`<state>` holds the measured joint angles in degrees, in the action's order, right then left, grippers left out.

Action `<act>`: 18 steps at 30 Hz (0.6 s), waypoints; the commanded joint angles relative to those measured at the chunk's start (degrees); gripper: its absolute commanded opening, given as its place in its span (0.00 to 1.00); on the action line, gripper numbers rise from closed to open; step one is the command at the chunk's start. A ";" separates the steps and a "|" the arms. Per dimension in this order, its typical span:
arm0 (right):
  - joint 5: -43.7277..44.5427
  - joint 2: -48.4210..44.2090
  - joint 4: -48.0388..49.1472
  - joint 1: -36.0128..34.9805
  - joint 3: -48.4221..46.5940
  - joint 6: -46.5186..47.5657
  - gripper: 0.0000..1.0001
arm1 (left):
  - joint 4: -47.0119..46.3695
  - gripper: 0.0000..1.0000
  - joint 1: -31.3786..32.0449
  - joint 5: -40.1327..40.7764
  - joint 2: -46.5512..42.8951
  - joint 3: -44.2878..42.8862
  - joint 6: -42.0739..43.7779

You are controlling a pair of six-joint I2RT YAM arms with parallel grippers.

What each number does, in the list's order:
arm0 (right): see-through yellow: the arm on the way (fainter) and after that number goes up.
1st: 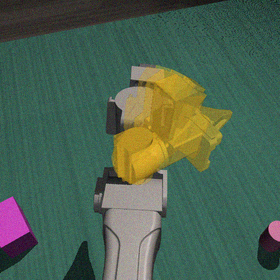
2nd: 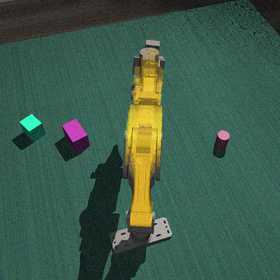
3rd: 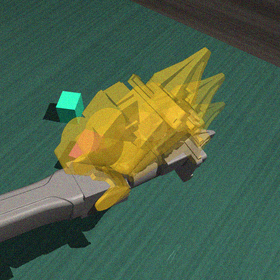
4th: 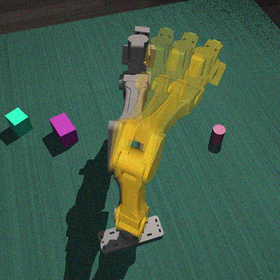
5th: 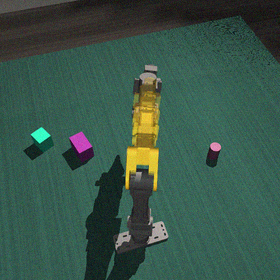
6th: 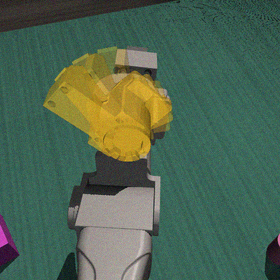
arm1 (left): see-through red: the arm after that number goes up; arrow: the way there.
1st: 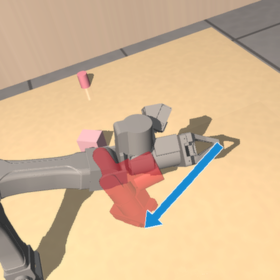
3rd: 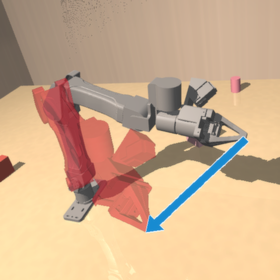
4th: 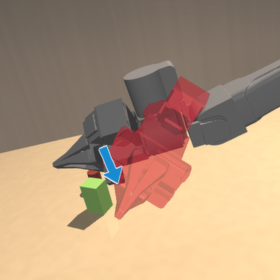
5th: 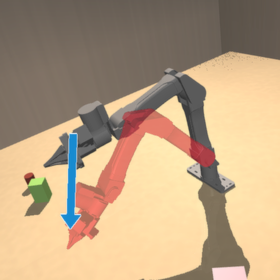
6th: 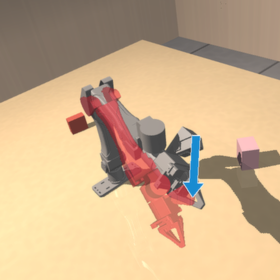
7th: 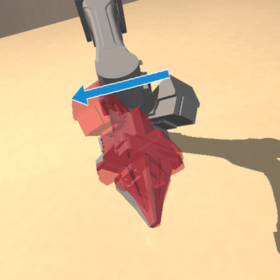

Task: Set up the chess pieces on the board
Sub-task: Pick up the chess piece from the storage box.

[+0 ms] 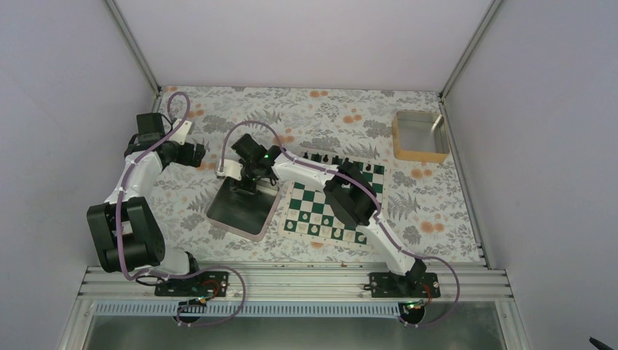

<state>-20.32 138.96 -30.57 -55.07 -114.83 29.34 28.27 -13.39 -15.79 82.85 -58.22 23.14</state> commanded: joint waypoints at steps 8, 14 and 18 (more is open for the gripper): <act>0.44 2.20 -0.98 -0.50 -1.30 0.53 0.19 | -1.03 1.00 -0.24 -1.37 -1.38 0.41 0.42; 1.42 2.55 -1.31 -0.87 -1.50 0.95 0.13 | -1.11 1.00 -0.24 -1.40 -1.50 0.61 0.46; 1.75 2.25 -1.16 -1.06 -1.53 0.97 0.08 | -1.20 1.00 -0.22 -1.35 -1.60 0.65 0.42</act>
<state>-19.90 139.81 -31.31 -55.24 -115.07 29.91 28.27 -13.39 -15.79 82.85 -58.15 23.14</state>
